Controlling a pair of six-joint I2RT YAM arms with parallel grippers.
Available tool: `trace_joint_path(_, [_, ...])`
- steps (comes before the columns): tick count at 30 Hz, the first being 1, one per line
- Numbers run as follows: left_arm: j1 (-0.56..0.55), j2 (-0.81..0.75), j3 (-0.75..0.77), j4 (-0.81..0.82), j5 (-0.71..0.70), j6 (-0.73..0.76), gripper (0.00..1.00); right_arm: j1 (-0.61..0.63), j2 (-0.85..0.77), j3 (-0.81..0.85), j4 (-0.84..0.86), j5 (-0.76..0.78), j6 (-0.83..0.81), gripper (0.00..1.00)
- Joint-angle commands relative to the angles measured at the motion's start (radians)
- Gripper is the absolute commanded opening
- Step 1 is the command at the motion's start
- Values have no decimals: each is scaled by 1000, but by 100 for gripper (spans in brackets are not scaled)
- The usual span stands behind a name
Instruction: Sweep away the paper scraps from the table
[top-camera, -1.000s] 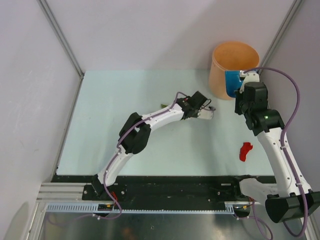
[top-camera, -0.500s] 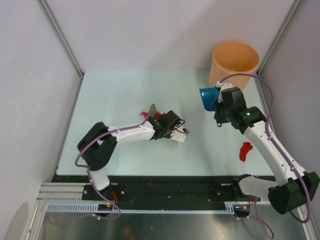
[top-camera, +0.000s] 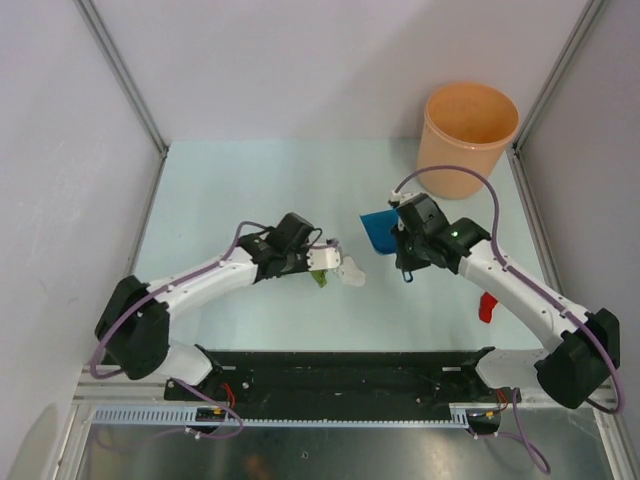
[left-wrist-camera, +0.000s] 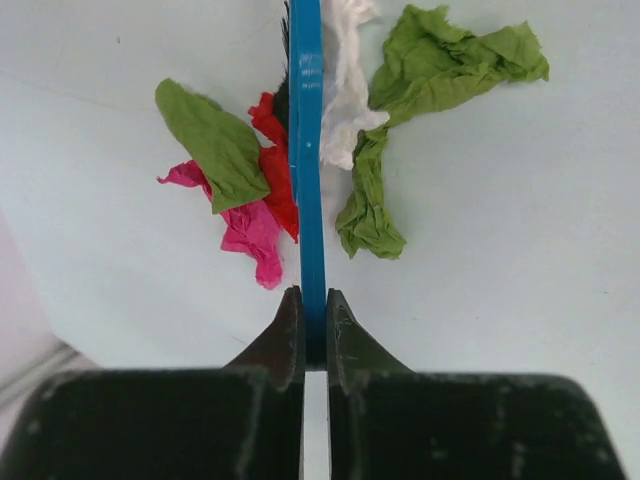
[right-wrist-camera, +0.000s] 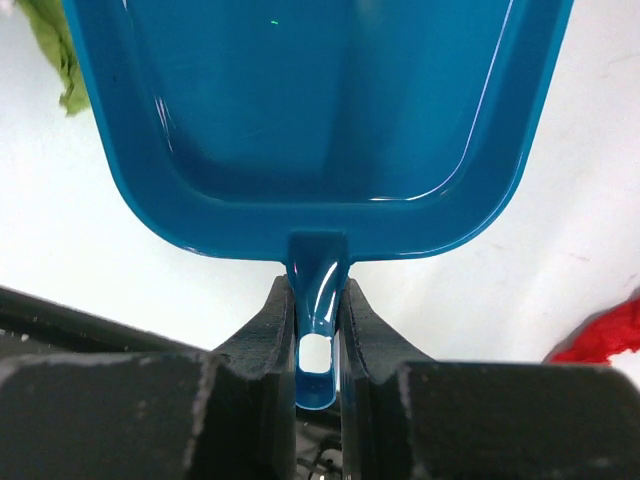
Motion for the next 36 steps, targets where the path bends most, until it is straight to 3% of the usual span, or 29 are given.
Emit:
trace_joint_path(1, [70, -90, 68, -70, 126, -177, 0, 96, 31, -7, -64, -30, 67, 0])
trace_joint_path(9, [202, -113, 155, -75, 235, -302, 0, 239, 146, -64, -127, -109, 111, 0])
trace_joint_path(16, [202, -35, 210, -93, 412, -417, 0, 286, 269, -64, -169, -205, 127, 0])
trace_joint_path(22, [191, 79, 319, -104, 478, -489, 0, 352, 294, -67, -227, -168, 202, 0])
trace_joint_path(33, [130, 179, 295, -176, 561, -481, 0, 310, 395, -88, -77, -76, 165, 0])
trace_joint_path(36, [130, 160, 290, -213, 675, -478, 0, 293, 410, -87, 7, -59, 151, 0])
